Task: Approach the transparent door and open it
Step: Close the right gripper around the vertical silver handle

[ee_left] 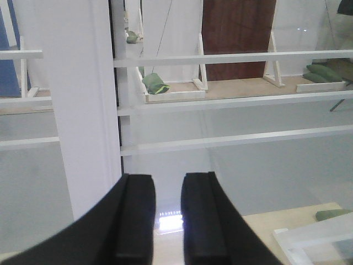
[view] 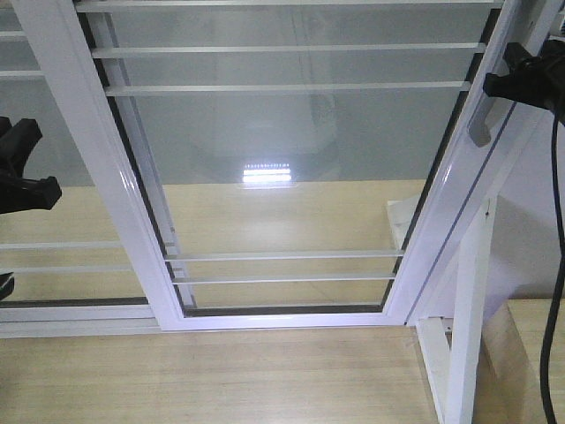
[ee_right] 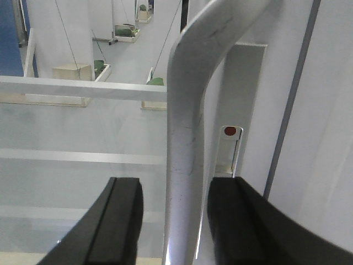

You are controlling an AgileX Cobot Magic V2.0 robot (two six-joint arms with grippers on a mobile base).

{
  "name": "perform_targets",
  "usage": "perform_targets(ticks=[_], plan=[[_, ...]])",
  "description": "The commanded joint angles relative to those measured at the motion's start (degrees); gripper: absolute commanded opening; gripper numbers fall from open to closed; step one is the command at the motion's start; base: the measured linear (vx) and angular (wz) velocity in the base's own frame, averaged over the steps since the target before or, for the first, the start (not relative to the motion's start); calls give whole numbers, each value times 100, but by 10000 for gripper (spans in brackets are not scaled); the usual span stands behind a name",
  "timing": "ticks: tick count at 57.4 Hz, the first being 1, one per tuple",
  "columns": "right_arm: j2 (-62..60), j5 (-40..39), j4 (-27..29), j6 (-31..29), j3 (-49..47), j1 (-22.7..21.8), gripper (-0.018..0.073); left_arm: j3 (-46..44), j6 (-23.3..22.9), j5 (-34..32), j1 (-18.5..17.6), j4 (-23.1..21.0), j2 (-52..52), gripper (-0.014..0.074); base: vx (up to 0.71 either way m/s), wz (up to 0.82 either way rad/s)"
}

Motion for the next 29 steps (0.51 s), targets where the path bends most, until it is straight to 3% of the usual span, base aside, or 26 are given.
perform_targets(ticks=[1, 29], plan=[[73, -460, -54, 51, -438, 8, 372, -154, -59, -467, 23, -25, -62, 301, 0, 0], [1074, -459, -91, 208, -1290, 8, 346, -154, -54, -467, 23, -25, -62, 301, 0, 0]])
